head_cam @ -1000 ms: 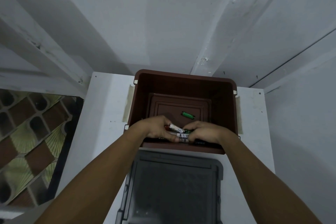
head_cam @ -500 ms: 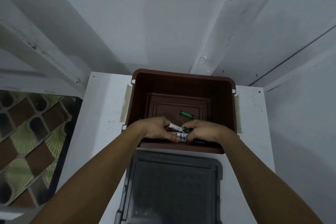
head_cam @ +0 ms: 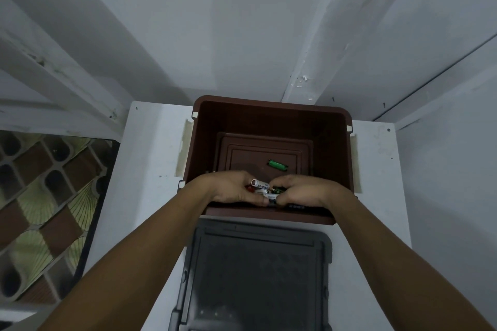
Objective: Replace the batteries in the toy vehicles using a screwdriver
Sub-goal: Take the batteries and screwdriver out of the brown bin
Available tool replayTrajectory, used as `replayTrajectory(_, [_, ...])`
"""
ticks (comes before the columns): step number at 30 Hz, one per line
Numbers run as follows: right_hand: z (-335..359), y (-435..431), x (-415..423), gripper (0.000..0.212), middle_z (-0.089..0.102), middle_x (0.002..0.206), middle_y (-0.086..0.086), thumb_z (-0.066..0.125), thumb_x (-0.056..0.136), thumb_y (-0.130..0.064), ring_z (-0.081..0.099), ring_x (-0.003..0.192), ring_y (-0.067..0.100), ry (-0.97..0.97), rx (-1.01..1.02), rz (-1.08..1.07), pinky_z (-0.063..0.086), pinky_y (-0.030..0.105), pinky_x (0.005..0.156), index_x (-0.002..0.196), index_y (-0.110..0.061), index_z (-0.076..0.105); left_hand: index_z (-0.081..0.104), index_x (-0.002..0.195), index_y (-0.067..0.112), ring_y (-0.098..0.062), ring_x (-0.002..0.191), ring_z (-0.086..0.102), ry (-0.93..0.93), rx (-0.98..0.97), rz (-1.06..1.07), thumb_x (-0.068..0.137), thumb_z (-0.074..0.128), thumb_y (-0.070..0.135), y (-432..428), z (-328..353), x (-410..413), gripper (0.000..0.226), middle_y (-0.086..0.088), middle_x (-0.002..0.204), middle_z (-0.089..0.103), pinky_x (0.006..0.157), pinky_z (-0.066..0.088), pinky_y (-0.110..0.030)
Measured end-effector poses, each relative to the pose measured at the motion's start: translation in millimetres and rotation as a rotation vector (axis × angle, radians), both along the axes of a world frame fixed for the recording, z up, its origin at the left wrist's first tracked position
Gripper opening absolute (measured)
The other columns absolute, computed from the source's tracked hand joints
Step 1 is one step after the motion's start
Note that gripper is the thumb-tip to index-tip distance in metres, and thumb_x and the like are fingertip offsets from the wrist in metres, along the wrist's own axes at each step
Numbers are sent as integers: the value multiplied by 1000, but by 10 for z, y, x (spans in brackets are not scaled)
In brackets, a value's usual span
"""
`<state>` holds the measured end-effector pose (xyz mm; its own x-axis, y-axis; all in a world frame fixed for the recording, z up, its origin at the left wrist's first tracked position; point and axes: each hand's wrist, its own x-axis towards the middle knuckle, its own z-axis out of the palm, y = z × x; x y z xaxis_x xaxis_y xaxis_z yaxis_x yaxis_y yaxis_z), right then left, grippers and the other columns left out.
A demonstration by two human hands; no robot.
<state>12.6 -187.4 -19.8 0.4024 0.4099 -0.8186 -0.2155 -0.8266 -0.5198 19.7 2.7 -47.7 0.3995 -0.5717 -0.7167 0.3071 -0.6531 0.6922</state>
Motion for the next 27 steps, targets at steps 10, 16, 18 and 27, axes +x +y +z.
replayTrajectory(10, [6,26,-1,29,63,119,7,55,90,-15,58,111,26,1,-34,1,46,40,93,118,-15,64,68,114,15,-13,101,63,-40,19,-42,88,69,36,-3,39,6,34,2,108,71,97,44,-28])
replayTrajectory(16, [33,20,-9,51,45,137,-10,56,93,-21,43,124,11,-29,-50,20,33,20,90,143,-19,47,62,126,14,-20,112,61,-82,74,-96,87,68,45,-24,18,13,51,-4,119,68,105,44,-39])
replayTrajectory(18, [63,22,-18,49,43,134,-14,56,93,-22,42,124,11,-28,-45,13,32,22,92,141,-21,48,63,123,13,-23,111,61,-95,85,-110,87,68,45,-23,26,17,48,-7,117,68,103,45,-39])
replayTrajectory(27, [127,24,-8,49,43,146,1,56,94,-23,40,132,17,8,-39,-24,32,26,102,142,-21,47,66,120,16,-16,109,60,-24,91,-106,90,64,44,-45,103,21,41,0,115,68,101,43,-30])
